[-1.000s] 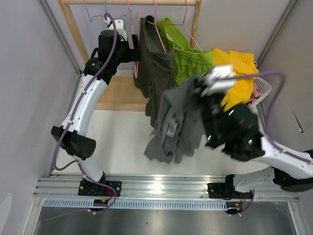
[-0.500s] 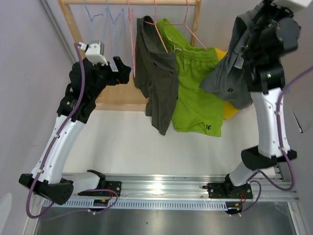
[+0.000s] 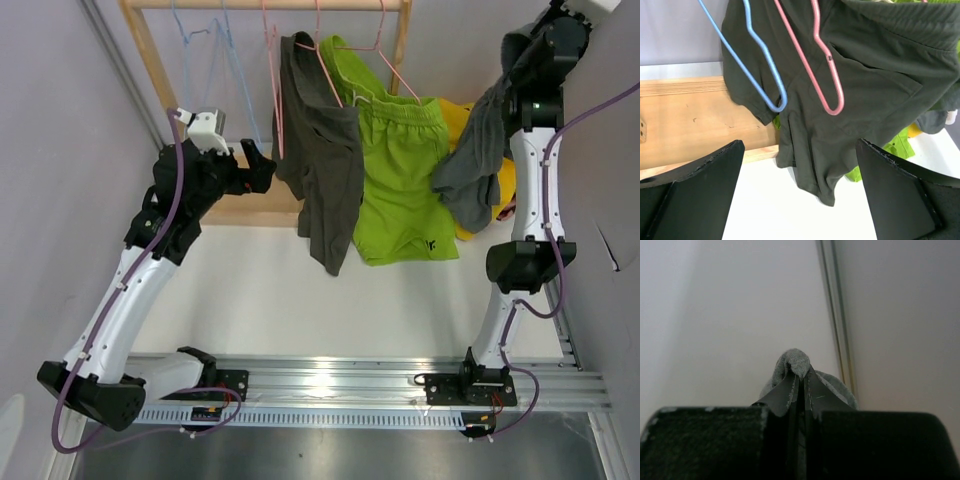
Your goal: Remove the shorts from the hanger
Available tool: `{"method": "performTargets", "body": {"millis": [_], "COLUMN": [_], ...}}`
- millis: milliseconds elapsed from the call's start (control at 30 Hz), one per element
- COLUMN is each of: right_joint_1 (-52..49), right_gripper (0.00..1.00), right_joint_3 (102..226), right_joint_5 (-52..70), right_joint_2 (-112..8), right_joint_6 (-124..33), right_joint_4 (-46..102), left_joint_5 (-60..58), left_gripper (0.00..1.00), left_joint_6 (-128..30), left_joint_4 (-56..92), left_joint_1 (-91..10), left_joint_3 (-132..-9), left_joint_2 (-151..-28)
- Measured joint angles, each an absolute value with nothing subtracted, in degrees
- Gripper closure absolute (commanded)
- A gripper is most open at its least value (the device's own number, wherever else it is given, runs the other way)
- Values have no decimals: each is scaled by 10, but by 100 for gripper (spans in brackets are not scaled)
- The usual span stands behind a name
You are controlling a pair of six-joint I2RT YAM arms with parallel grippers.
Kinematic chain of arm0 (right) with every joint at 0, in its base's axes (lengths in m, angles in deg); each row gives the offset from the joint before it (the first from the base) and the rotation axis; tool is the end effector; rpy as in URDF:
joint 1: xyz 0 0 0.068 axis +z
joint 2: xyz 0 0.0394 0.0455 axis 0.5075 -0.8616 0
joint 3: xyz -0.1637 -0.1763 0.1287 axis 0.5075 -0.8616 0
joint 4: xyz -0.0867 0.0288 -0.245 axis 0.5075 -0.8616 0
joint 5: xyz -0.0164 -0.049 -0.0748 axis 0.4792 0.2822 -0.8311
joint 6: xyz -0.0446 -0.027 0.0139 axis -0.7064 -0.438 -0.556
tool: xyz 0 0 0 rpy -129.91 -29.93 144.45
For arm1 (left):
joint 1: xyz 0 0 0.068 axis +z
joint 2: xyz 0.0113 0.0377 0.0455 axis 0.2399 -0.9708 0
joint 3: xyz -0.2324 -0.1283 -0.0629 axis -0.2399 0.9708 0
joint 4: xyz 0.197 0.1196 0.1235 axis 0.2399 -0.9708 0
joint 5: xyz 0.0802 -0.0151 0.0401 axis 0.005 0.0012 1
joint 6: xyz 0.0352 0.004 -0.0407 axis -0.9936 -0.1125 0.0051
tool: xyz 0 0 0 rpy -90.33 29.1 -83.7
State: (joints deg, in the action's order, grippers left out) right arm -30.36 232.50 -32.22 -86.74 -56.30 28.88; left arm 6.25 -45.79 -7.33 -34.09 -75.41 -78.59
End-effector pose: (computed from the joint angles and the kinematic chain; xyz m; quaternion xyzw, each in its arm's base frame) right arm 0.4143 -0.0185 0.5691 0.2287 0.4988 -0.1737 0.8178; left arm 0.2267 -0.0841 0.4429 0.0411 0.7694 -0.2007 0.6050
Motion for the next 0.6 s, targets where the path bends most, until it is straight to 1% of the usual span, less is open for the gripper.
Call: {"method": "performTargets", "body": {"millis": [133,200,233,267,300,333,367,400,500,533,600], "right_joint_1": [-337,-345,-347,-348,-348,-348,-348,-345,-330,-320,-297], "right_gripper": [100,63,49,25,15,3,0,1,1,1,0], "right_joint_3": [2302,2261,2233,2215,2204,2185,2169,2120,1872,1805,1707], "right_joint_5": [-320,-319,-315,-306,-294,-281,-275,-267,-260,-264,-266], "right_joint_2": [-888,-887,-884,-885,-888,-889,-886,-872,-768,-732,-664], "right_joint_6": [-540,-521,-506,-489,-469,-445,-438,-420,-387,-379,-365], "right_joint_4": [325,336,333,315,280,239,224,223,226,218,204], "left_joint_5": [61,62,62,62,62,62,61,61,59,59,60], "left_gripper": [1,1,1,1,1,1,1,1,1,0,1], "left_joint_6": [-458,-457,-457,-456,-453,-452,-448,-445,-436,-433,-433], "left_joint_4": [-64,-63,-64,-64,-65,-64,-60,-67,-66,-71,-80], "left_joint_1": [-345,-348,-349,-351,-353,-354,-356,-358,-366,-370,-381], "left_joint_3": [-755,-764,-772,-784,-802,-811,-834,-859,-933,-963,-1028], "left_joint_2": [-785,-792,-798,-808,-820,-827,-845,-864,-920,-940,-983]}}
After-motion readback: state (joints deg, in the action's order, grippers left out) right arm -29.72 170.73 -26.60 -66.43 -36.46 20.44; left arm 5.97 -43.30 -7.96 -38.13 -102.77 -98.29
